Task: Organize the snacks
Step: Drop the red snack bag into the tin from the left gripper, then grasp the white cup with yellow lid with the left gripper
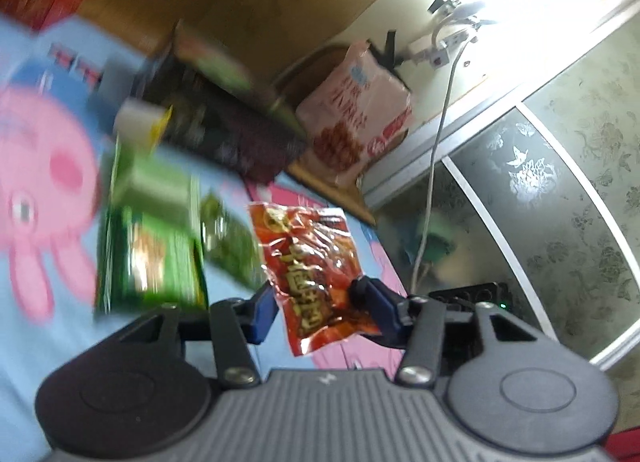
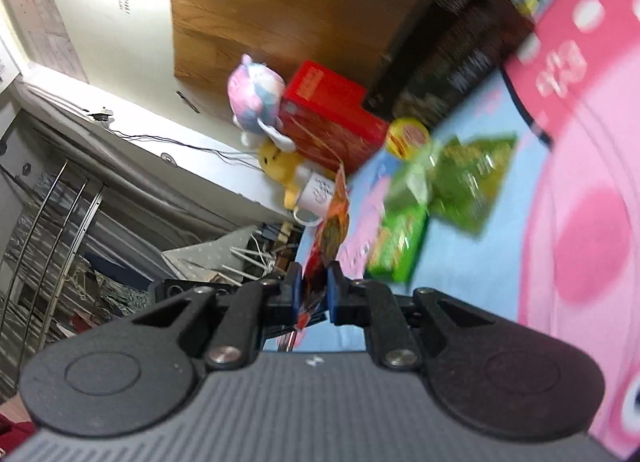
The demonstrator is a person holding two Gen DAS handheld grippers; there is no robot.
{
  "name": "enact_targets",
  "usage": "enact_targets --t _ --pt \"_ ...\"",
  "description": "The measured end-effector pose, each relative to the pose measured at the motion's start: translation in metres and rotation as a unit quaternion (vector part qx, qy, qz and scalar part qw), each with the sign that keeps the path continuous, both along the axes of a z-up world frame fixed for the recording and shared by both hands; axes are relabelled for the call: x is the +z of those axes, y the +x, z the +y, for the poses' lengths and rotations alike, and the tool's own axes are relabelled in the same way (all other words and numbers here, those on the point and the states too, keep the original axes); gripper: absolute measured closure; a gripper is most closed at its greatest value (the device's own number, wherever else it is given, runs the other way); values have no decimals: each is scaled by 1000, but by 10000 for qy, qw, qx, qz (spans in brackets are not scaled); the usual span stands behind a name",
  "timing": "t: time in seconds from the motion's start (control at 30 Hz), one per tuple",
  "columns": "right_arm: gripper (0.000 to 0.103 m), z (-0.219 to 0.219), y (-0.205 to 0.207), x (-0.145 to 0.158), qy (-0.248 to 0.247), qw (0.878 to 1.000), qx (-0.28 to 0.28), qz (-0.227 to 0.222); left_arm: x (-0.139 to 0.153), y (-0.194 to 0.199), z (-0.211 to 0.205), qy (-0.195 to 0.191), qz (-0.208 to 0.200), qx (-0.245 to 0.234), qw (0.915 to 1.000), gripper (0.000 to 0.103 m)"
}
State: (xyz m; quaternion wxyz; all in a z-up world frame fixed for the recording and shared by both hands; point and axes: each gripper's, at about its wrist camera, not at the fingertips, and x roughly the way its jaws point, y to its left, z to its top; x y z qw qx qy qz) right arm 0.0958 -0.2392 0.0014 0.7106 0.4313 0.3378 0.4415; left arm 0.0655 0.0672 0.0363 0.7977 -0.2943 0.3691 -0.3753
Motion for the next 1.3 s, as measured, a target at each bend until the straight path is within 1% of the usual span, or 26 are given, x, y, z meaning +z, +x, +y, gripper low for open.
enact_targets --t 0.1,0.2,0.27,0.33,0.43,0.47,0.5,0.53,0.57,0.63,0.67,0.7,0.73,0.77,0.83,0.9,0.93,1.0,1.03,1.1,1.13,1.17,1.2,1.27,1.3 --pt "88 3 18 17 -304 9989 -79 -352 18 24 -6 275 -278 158 9991 57" --pt "88 14 42 30 -632 9958 -190 -633 37 51 -14 669 -632 448 9948 58" --pt "88 23 59 39 -841 9926 -333 -806 46 71 -19 967 -831 633 9898 57" --pt "88 28 78 45 -1054 9883 -457 -1005 53 93 -25 1169 -986 791 9851 56" --pt "87 42 104 55 -1488 9777 -681 -1314 56 122 -29 1392 -1055 982 9797 56" --pt "87 46 112 55 -1577 9755 -735 -1347 56 130 -30 1482 -1077 1059 9774 54" --pt "87 51 120 54 -1666 9733 -787 -1366 56 138 -31 1597 -1113 1144 9742 53" --pt "87 55 127 54 -1782 9703 -856 -1396 54 145 -34 1783 -1172 1261 9688 50" --pt "87 61 133 53 -1952 9654 -926 -1463 52 149 -37 1947 -1234 1357 9636 49" --pt "85 75 142 51 -2367 9508 -1086 -1676 47 155 -45 2303 -1373 1564 9506 48" --pt "82 79 146 49 -2548 9436 -1149 -1772 46 158 -48 2431 -1414 1599 9462 48" --pt "81 85 149 47 -2716 9364 -1212 -1861 44 159 -50 2496 -1442 1624 9437 48" --pt "73 90 151 45 -2877 9293 -1276 -1933 43 159 -48 2522 -1471 1715 9409 46" --pt "58 91 152 44 -3022 9221 -1353 -2003 43 157 -46 2489 -1489 1745 9410 46" --pt "45 88 146 44 -3185 9087 -1632 -2148 44 150 -34 2304 -1500 1833 9438 44" --pt "45 80 136 44 -3136 9042 -1845 -2235 43 142 -22 2142 -1444 1923 9467 44" --pt "45 74 128 44 -3058 9045 -1960 -2234 40 136 -12 2028 -1375 1975 9492 43" --pt "44 62 113 43 -2797 9131 -2019 -2174 33 128 3 1835 -1202 1978 9554 43" --pt "43 59 106 40 -2712 9181 -1937 -2143 27 125 9 1761 -1060 1958 9589 42" --pt "40 60 93 32 -2685 9252 -1651 -2114 14 119 16 1701 -822 1887 9637 34" --pt "37 63 89 26 -2754 9264 -1478 -2100 8 116 16 1761 -747 1883 9633 23" --pt "37 68 86 21 -2874 9255 -1308 -2094 2 113 14 1875 -736 1909 9607 18" --pt "37 75 83 15 -3037 9223 -1148 -2095 -1 110 9 1998 -770 1901 9581 17" --pt "37 87 82 5 -3296 9167 -952 -2049 -6 109 -2 2229 -801 1735 9559 17" --pt "37 88 81 1 -3325 9181 -874 -1974 -7 110 -8 2355 -806 1651 9544 17"
